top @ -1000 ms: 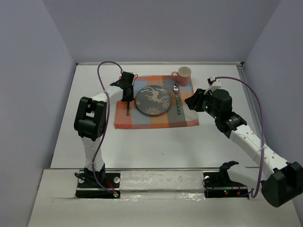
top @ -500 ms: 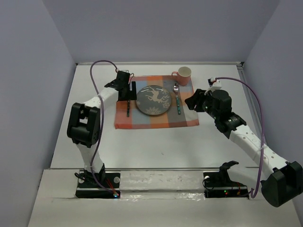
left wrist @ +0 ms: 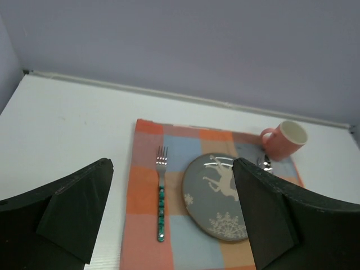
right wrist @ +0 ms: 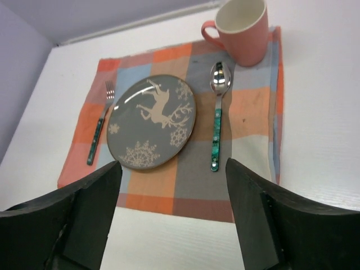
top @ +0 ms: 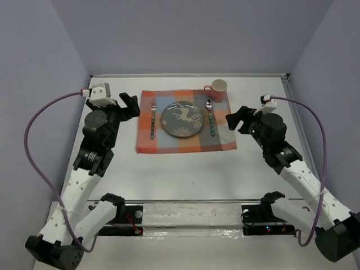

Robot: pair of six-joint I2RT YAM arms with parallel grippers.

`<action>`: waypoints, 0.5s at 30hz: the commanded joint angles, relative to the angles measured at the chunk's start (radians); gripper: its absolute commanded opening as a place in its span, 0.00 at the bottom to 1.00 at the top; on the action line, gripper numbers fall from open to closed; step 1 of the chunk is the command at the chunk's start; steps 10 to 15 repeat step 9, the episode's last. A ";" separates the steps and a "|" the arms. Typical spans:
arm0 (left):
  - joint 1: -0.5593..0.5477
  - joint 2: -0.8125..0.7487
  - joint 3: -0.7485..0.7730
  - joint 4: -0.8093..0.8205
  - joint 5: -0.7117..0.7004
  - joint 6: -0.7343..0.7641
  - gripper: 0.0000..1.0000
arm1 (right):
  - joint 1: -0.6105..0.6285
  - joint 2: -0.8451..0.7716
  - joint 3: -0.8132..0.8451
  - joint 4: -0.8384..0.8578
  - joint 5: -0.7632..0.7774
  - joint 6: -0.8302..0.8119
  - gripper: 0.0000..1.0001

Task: Set the dinner table for one person

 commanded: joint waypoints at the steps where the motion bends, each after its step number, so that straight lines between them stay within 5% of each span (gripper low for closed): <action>1: -0.004 -0.104 -0.090 0.100 0.082 -0.004 0.99 | -0.006 -0.100 -0.011 0.056 0.076 -0.012 0.85; 5: -0.003 -0.161 -0.107 0.103 0.113 -0.009 0.99 | -0.006 -0.209 0.004 0.050 0.085 -0.009 1.00; 15: -0.003 -0.186 -0.120 0.107 0.147 -0.009 0.99 | -0.006 -0.304 0.012 0.034 0.093 0.001 1.00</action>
